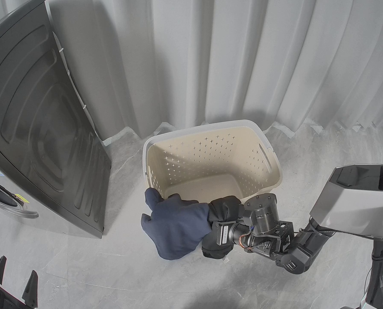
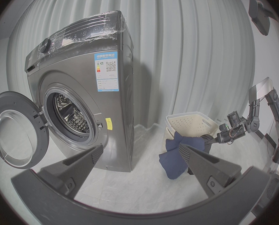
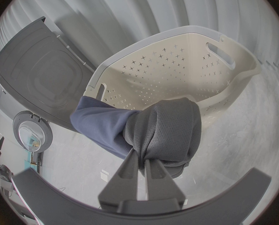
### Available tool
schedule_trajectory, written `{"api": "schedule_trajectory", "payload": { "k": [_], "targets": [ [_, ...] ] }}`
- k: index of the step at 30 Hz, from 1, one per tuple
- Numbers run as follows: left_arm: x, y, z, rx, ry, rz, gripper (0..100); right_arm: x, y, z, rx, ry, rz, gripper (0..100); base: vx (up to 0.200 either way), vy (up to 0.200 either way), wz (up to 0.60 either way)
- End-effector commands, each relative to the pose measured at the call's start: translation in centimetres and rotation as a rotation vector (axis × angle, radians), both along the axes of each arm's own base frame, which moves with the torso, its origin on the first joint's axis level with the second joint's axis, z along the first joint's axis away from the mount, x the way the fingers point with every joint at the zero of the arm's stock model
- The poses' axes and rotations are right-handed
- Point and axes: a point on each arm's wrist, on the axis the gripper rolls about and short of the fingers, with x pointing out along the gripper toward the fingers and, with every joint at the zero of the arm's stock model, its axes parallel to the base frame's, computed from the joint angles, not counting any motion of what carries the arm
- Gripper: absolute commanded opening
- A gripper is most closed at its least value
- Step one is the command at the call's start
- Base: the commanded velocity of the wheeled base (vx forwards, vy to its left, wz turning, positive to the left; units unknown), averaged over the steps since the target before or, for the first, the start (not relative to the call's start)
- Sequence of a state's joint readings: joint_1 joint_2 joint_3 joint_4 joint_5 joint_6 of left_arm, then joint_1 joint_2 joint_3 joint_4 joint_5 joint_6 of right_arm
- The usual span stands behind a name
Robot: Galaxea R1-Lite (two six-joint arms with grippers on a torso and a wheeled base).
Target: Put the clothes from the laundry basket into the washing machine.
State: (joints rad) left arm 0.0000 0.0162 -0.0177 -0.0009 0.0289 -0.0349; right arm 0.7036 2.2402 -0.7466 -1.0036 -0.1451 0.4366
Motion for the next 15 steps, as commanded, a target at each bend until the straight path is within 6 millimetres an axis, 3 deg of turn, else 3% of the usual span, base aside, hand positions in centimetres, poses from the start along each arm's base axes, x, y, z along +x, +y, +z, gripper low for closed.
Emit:
{"api": "schedule_trajectory", "payload": {
  "k": [1, 5, 8, 10, 11, 14, 15],
  "targets": [
    [0.0, 0.0, -0.5, 0.0, 0.005, 0.0, 100, -1.5, -0.3, 2.1, 0.026, -0.026, 0.011, 0, 0.0, 0.0, 0.0],
    [0.0, 0.0, -0.5, 0.0, 0.005, 0.0, 100, -2.5, -1.4, 4.4, 0.062, -0.086, 0.006, 0, 0.0, 0.0, 0.0],
    [0.0, 0.0, -0.5, 0.0, 0.005, 0.0, 100, -2.9, -1.8, 5.1, 0.067, -0.103, 0.007, 0, 0.0, 0.0, 0.0],
    [0.0, 0.0, -0.5, 0.0, 0.005, 0.0, 100, -4.4, -3.6, 8.4, 0.118, -0.178, 0.0, 0, 0.0, 0.0, 0.0],
    [0.0, 0.0, -0.5, 0.0, 0.005, 0.0, 100, -4.5, -3.8, 8.6, 0.12, -0.182, 0.0, 0, 0.0, 0.0, 0.0],
    [0.0, 0.0, -0.5, 0.0, 0.005, 0.0, 100, -6.7, -5.8, 12.1, 0.158, -0.281, 0.024, 0, 0.0, 0.0, 0.0],
    [0.0, 0.0, -0.5, 0.0, 0.005, 0.0, 100, -6.7, -5.9, 12.3, 0.161, -0.286, 0.026, 0, 0.0, 0.0, 0.0]
  ]
}}
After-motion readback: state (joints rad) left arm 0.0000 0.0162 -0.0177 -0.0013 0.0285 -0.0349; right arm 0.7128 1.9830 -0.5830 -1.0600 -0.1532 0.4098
